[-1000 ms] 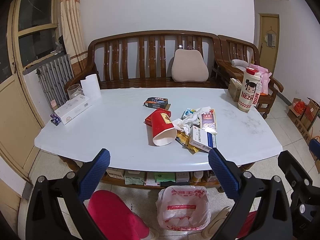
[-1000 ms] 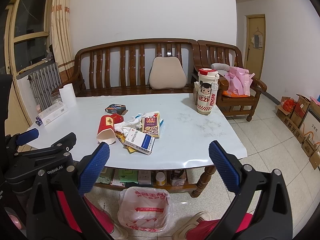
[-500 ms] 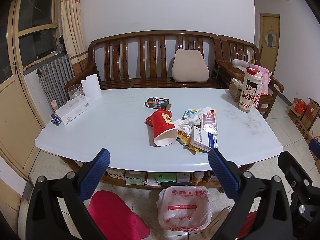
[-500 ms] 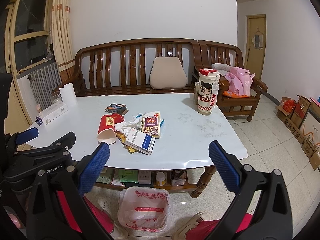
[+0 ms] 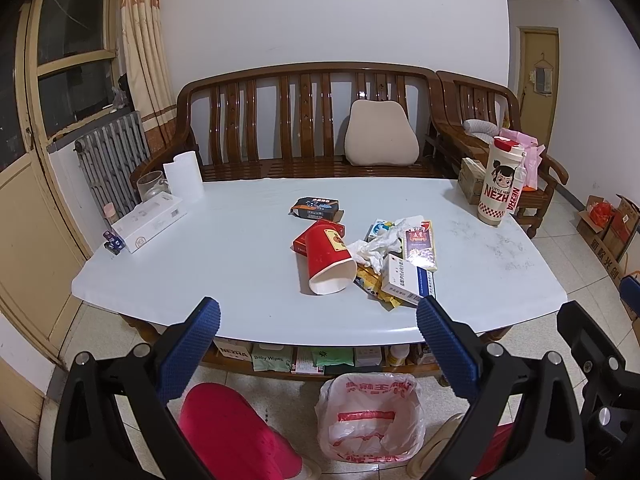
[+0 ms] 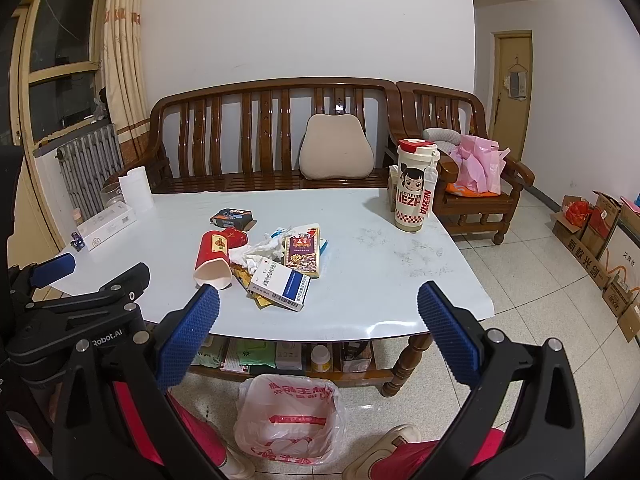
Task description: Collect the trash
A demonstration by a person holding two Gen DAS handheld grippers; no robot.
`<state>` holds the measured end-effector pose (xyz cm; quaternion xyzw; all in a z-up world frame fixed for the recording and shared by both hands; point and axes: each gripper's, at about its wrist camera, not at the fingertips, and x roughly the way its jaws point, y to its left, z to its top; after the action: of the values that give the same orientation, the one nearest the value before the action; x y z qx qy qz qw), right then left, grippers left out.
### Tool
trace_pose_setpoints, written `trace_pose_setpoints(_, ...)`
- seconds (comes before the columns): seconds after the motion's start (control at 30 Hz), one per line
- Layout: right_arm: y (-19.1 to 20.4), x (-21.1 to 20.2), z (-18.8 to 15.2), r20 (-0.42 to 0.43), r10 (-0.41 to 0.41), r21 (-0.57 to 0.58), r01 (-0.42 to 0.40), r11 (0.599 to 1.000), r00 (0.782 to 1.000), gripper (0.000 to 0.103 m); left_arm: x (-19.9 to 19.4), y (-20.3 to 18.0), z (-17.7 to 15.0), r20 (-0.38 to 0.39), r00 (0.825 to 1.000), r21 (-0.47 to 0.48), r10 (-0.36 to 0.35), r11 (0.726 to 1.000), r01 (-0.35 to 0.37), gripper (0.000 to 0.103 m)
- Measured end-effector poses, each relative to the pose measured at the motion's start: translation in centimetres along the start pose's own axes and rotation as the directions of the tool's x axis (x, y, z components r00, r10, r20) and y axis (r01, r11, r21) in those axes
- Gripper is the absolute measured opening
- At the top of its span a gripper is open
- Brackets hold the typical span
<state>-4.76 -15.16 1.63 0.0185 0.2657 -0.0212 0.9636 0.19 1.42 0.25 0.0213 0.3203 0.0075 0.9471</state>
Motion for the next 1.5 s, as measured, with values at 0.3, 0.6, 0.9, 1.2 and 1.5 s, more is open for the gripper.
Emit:
trace_pose_setpoints(0.3, -0.1, 0.0, 0.0, -0.001, -0.001, 0.000, 0.001, 1.000, 1.000, 0.097, -0.1, 0.0, 0.0, -0.001, 1.000, 0.001, 0.003, 1.000, -0.003, 0.096)
trace_pose_setpoints(0.6, -0.2, 0.8, 1.5, -0.008, 0.032, -0.050, -0.032, 0.998, 0.999, 0.097, 0.7, 1.7, 1.3, -0.045, 0.998, 0.021, -0.051, 0.998, 0.052, 0.096)
trace_pose_setpoints(0.9, -1.4, 3.6, 3.9, -0.046, 0.112, -0.166, -0.118, 0.979, 0.993, 0.097, 3.1, 3.6, 4.9, -0.134, 0.985, 0.103, -0.112, 0.987, 0.127, 0.096)
trace_pose_setpoints(1.2, -2.9, 7.2, 6.3, -0.139, 0.259, -0.233, -0.286, 0.930, 0.956, 0.097, 7.6, 3.6, 7.8, -0.341, 0.916, 0.089, -0.212, 0.962, 0.256, 0.096)
trace_pose_setpoints(1.5, -3.2, 10.6, 8.5, -0.272, 0.411, -0.269, -0.479, 0.836, 0.870, 0.097, 11.8, 2.1, 9.2, -0.461, 0.858, 0.036, -0.228, 0.961, 0.275, 0.096)
